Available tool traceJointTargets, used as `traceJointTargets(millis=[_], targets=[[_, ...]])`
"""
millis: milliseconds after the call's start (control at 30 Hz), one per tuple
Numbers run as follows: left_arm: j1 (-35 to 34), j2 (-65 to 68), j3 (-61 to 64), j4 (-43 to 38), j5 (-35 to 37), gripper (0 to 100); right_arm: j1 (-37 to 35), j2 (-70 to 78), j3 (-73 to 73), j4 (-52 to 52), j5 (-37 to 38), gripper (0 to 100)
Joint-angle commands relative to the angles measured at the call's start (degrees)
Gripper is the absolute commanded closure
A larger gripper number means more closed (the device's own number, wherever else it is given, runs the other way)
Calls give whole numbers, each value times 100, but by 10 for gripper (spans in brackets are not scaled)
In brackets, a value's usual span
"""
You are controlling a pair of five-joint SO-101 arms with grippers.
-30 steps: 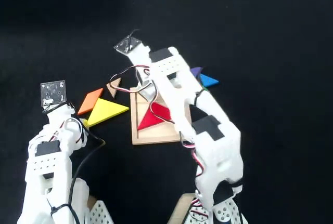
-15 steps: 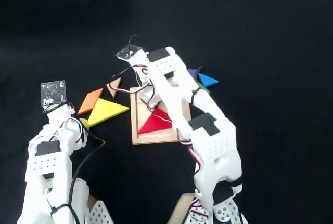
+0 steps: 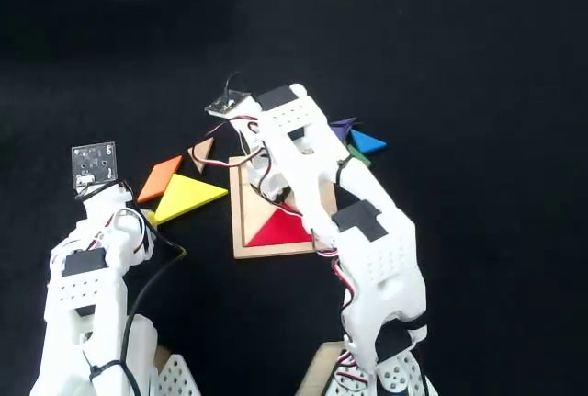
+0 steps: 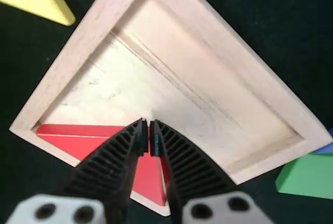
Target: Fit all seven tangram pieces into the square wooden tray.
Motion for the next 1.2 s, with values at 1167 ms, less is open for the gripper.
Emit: traceJointTargets(millis=[1167], targets=[[1859, -633, -2360, 2462, -1960, 822, 1705, -5455, 6105, -3710, -1336, 984]])
